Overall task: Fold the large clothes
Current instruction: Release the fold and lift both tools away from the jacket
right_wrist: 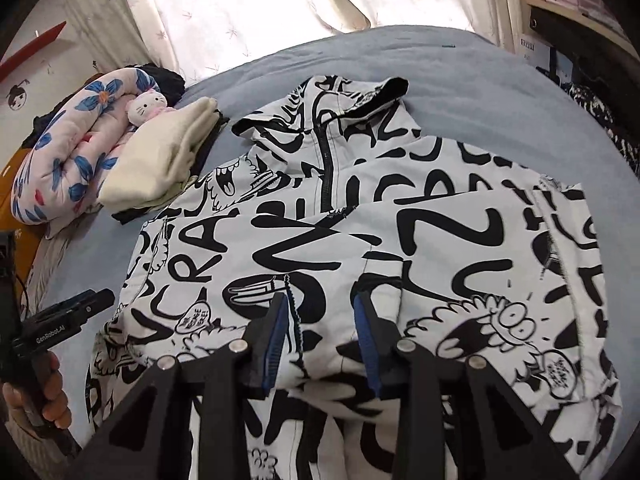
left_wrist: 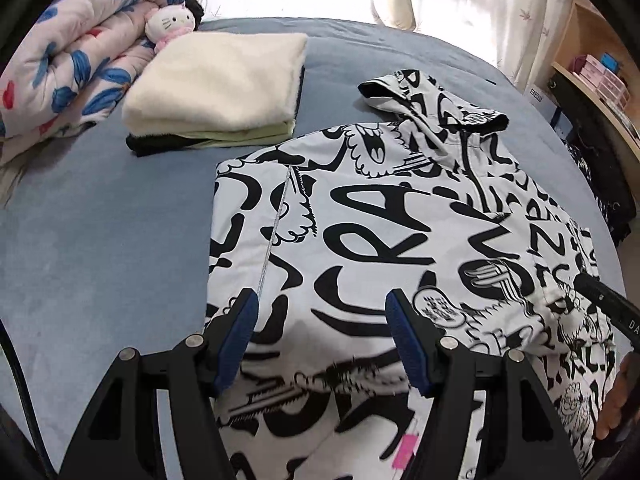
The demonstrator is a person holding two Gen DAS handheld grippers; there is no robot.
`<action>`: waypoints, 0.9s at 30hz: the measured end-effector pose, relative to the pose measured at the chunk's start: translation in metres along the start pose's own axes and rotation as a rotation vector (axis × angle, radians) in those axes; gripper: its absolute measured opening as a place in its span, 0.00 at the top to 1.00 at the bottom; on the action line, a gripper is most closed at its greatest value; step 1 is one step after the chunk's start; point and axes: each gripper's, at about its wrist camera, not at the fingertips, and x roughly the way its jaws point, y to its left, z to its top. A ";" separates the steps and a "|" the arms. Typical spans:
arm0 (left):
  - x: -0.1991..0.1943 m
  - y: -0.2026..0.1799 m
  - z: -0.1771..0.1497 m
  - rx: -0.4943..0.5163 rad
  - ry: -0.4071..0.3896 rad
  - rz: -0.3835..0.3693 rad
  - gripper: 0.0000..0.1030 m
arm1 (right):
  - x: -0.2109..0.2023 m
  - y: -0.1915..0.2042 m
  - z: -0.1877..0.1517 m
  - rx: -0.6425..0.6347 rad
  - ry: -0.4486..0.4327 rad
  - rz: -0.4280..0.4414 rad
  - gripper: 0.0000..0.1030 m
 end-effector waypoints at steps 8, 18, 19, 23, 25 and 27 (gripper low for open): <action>-0.039 -0.013 -0.003 0.043 -0.017 -0.005 0.37 | -0.027 -0.002 -0.006 0.014 0.002 0.018 0.63; -0.097 -0.035 0.023 0.141 -0.084 0.030 0.37 | -0.086 -0.001 0.019 -0.038 -0.055 -0.023 0.63; -0.102 -0.036 0.027 0.143 -0.089 0.031 0.37 | -0.095 -0.002 0.024 -0.047 -0.068 -0.032 0.63; -0.121 -0.040 0.041 0.156 -0.097 0.027 0.37 | -0.122 -0.004 0.040 -0.078 -0.105 -0.070 0.62; -0.127 -0.042 0.046 0.165 -0.097 0.032 0.36 | -0.134 -0.006 0.047 -0.090 -0.115 -0.085 0.62; -0.132 -0.045 0.049 0.177 -0.096 0.037 0.36 | -0.143 -0.008 0.052 -0.096 -0.122 -0.092 0.58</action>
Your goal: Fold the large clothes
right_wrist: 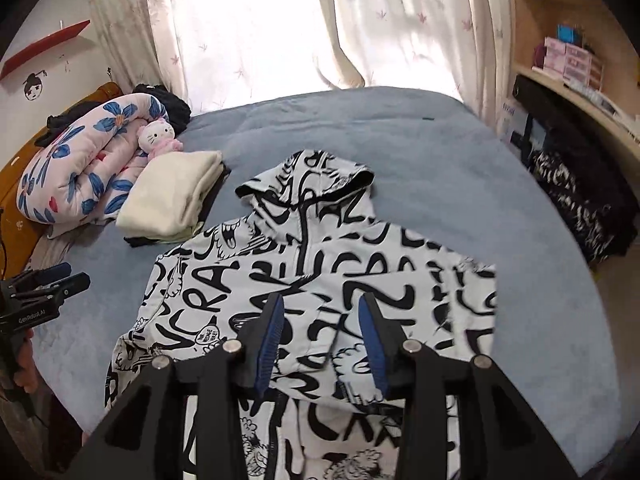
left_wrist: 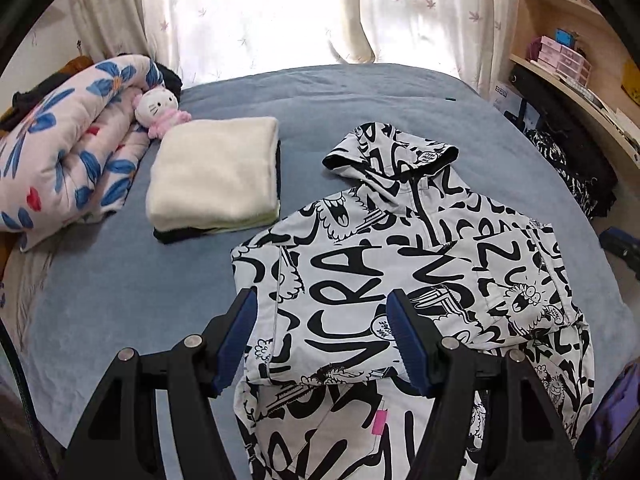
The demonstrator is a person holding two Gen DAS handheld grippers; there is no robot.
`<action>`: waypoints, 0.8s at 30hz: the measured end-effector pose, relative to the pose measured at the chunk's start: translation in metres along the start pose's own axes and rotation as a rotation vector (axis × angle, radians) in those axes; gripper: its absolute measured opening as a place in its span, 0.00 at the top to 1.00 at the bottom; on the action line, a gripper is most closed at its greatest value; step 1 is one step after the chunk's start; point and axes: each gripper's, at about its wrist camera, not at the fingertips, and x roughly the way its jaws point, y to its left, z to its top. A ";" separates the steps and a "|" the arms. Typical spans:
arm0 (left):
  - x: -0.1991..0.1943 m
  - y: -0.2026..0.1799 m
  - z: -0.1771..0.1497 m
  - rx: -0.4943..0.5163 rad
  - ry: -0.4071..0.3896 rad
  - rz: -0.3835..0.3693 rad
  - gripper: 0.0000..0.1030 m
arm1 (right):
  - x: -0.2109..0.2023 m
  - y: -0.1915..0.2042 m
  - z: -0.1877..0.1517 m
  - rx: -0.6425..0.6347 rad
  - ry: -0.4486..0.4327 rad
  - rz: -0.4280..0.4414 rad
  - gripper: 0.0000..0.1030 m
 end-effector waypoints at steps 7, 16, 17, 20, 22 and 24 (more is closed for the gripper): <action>-0.013 -0.008 0.020 0.044 0.008 0.009 0.36 | -0.014 -0.002 0.021 -0.046 -0.019 -0.049 0.48; -0.018 -0.012 0.072 0.089 -0.026 0.054 0.27 | -0.015 -0.014 0.079 -0.066 -0.019 -0.090 0.39; -0.015 -0.012 0.079 0.091 -0.026 0.064 0.27 | -0.014 -0.017 0.087 -0.063 -0.022 -0.097 0.37; -0.002 -0.011 0.099 0.087 -0.013 0.071 0.27 | -0.005 -0.026 0.111 -0.059 -0.019 -0.124 0.31; 0.011 -0.008 0.115 0.074 -0.001 0.077 0.27 | 0.006 -0.033 0.128 -0.052 -0.008 -0.145 0.31; 0.027 -0.004 0.133 0.063 0.010 0.086 0.27 | 0.022 -0.043 0.146 -0.040 0.017 -0.146 0.31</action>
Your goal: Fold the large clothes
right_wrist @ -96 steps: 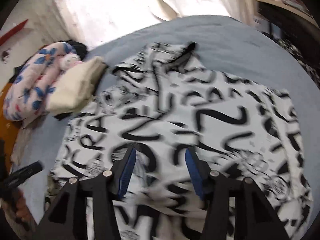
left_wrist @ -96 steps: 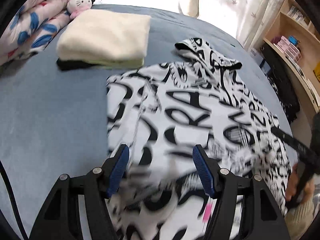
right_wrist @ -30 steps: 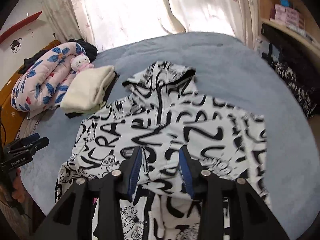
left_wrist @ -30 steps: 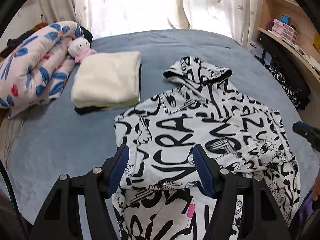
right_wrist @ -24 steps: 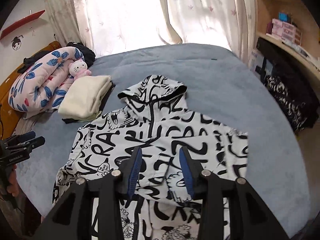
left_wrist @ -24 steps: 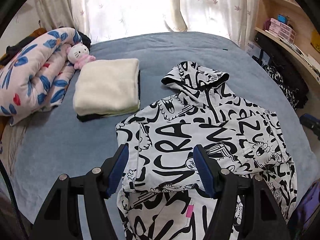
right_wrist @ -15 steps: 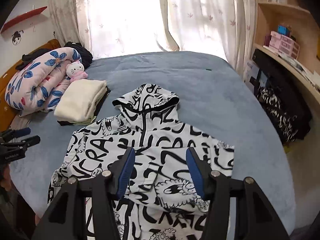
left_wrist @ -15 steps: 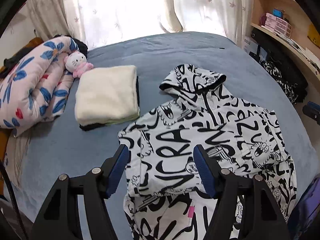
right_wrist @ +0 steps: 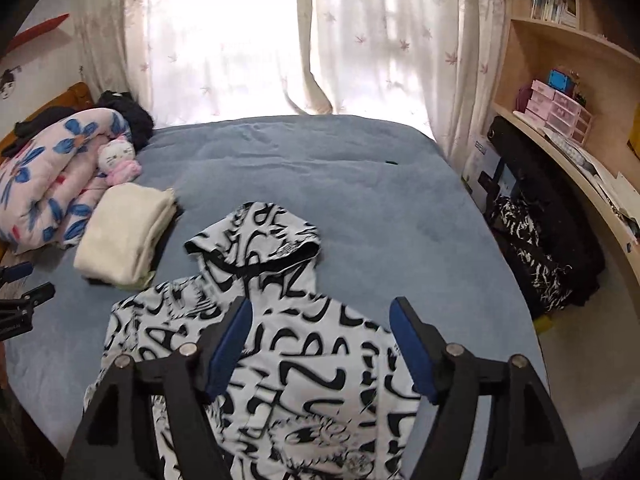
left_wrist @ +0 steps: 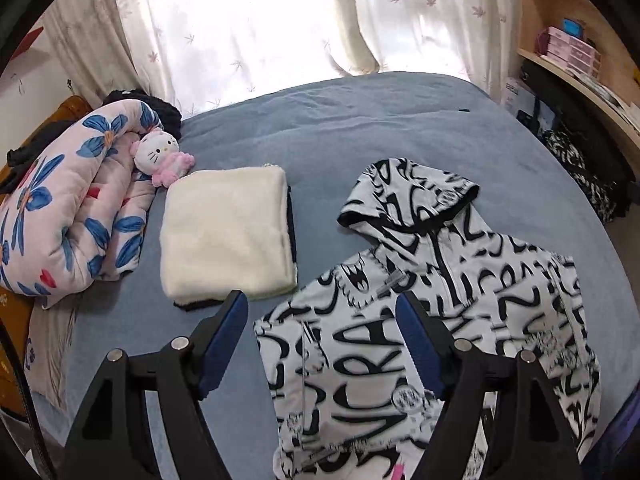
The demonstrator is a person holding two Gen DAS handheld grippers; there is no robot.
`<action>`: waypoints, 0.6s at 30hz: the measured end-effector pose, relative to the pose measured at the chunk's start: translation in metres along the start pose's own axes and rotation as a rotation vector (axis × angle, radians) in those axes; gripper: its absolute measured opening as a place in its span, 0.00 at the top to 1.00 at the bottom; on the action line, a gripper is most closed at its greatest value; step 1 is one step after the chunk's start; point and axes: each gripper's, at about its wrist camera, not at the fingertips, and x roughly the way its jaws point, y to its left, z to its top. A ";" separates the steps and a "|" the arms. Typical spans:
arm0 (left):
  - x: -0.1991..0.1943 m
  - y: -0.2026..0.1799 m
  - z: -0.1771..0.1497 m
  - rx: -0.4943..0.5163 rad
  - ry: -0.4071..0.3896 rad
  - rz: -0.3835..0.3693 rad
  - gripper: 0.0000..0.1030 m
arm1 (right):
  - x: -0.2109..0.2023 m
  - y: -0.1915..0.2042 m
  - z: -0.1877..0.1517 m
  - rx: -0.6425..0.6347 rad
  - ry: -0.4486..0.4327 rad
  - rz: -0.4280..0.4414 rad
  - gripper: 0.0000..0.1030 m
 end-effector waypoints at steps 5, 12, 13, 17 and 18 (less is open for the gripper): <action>0.052 0.011 0.048 -0.028 0.034 0.032 0.27 | 0.047 -0.018 0.036 0.042 0.045 -0.016 0.31; 0.173 0.025 0.100 -0.091 0.157 0.025 0.27 | 0.143 -0.034 0.079 0.096 0.101 0.019 0.31; 0.192 0.025 0.104 -0.094 0.176 0.026 0.27 | 0.158 -0.035 0.081 0.101 0.110 0.032 0.31; 0.271 0.019 0.113 -0.144 0.242 -0.018 0.27 | 0.233 -0.030 0.081 0.123 0.180 0.092 0.31; 0.284 0.016 0.112 -0.150 0.248 -0.031 0.27 | 0.260 -0.027 0.077 0.124 0.203 0.100 0.31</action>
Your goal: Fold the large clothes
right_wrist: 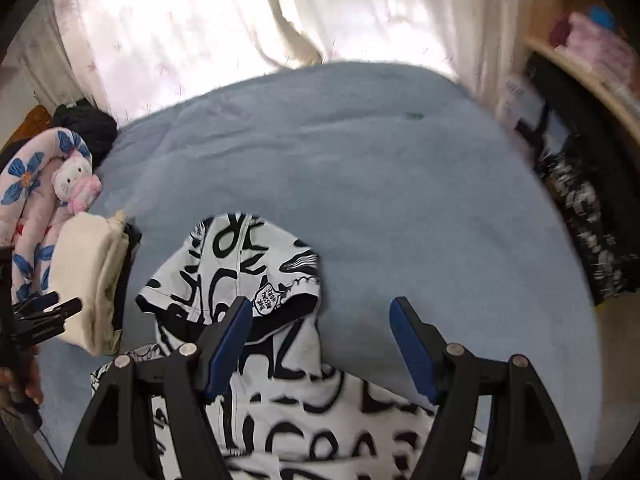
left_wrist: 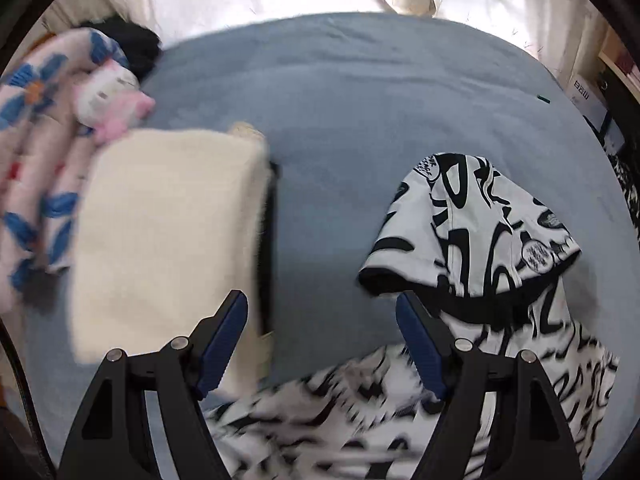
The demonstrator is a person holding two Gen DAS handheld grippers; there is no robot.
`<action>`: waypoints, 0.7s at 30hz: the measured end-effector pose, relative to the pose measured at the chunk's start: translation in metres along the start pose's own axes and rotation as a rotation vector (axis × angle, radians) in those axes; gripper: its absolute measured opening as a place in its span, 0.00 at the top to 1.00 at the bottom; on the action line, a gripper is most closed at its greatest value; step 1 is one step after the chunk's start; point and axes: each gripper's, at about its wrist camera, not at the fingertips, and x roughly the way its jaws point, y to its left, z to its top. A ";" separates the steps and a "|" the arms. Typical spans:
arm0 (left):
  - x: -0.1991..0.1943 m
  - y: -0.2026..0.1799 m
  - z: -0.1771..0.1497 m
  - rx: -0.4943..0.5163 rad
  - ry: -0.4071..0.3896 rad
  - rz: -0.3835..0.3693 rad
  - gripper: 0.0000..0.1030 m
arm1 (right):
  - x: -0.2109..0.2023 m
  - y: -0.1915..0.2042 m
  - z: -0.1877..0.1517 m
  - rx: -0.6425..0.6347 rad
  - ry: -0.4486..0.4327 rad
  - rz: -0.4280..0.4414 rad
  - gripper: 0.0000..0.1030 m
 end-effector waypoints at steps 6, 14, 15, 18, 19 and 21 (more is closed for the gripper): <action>0.087 -0.020 0.016 -0.022 0.041 -0.090 0.27 | 0.104 0.005 -0.003 0.036 0.097 0.067 0.31; 0.153 -0.039 0.010 -0.007 0.080 -0.149 0.27 | 0.179 0.001 -0.004 0.101 0.147 0.145 0.31; 0.158 -0.039 0.009 -0.009 0.078 -0.154 0.26 | 0.186 0.000 -0.006 0.108 0.152 0.153 0.31; 0.160 -0.038 0.005 -0.013 0.045 -0.172 0.34 | 0.191 0.004 -0.012 0.079 0.122 0.147 0.39; 0.158 -0.040 0.004 -0.004 0.022 -0.182 0.65 | 0.190 0.006 -0.012 0.065 0.114 0.146 0.59; 0.152 -0.045 0.002 0.017 -0.004 -0.223 0.93 | 0.190 0.011 -0.011 0.034 0.121 0.139 0.81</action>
